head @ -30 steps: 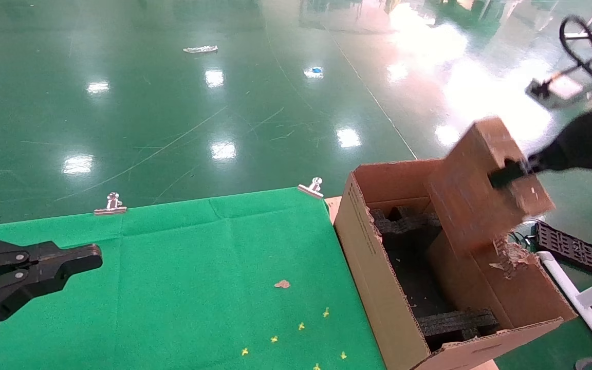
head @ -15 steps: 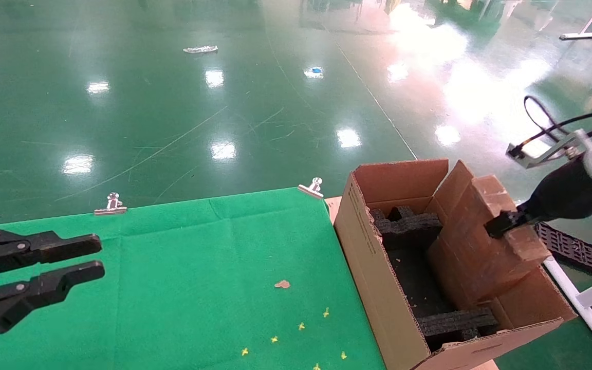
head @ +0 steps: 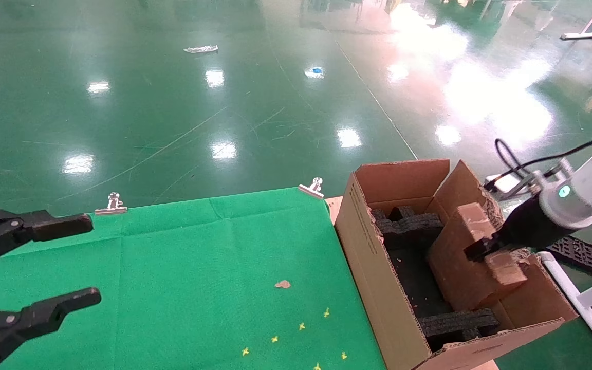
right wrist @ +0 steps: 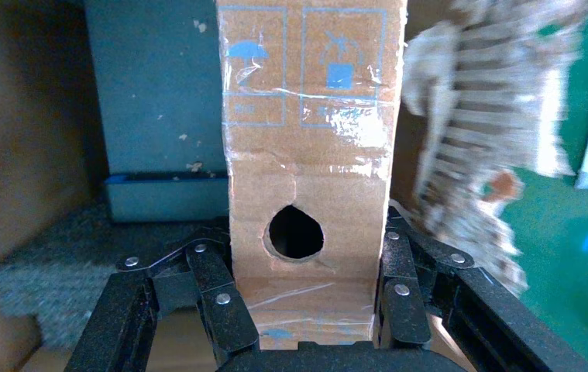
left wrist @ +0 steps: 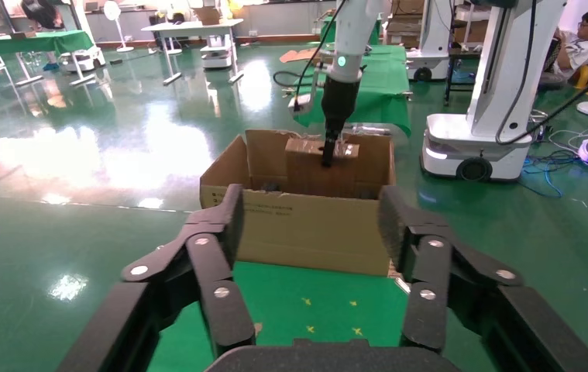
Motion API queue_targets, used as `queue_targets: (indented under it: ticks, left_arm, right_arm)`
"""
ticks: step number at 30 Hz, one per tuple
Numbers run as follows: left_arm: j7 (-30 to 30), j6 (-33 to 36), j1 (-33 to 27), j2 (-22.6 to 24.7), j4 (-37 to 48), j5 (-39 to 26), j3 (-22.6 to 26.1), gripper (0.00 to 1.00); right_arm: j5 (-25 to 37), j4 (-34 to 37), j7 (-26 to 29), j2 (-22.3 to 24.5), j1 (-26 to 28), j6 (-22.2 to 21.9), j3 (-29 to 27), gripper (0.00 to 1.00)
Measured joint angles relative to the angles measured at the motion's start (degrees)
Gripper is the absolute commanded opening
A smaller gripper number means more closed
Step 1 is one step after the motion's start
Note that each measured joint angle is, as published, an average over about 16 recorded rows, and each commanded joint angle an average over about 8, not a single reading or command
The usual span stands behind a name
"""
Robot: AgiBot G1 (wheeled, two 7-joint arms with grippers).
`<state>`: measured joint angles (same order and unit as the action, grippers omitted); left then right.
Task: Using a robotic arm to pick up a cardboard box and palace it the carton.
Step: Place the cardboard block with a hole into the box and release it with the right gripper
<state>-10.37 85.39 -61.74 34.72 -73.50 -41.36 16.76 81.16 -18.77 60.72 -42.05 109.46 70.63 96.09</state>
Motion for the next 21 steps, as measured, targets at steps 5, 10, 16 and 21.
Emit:
queue_targets:
  ticks: [5,10,16,21]
  left_arm:
    - [0.0,0.0,0.0,0.0,0.0,0.0,0.0,1.0]
    - [0.0,0.0,0.0,0.0,0.0,0.0,0.0,1.0]
    - [0.0,0.0,0.0,0.0,0.0,0.0,0.1,1.0]
    - [0.0,0.0,0.0,0.0,0.0,0.0,0.1,1.0]
  right_arm:
    - [-2.5,3.7,-2.3,-1.4,-4.7,-3.3,-1.2,0.0]
    - [-4.7,6.7,-5.0,-2.5,-8.7,-6.3,-2.5,0.0]
    - [-6.5,9.6,-8.1,-3.6,-11.6,-8.5,-3.6,0.42]
    - [-7.1,11.5,-10.1,-4.4,-12.3,-8.9,-3.9,1.0]
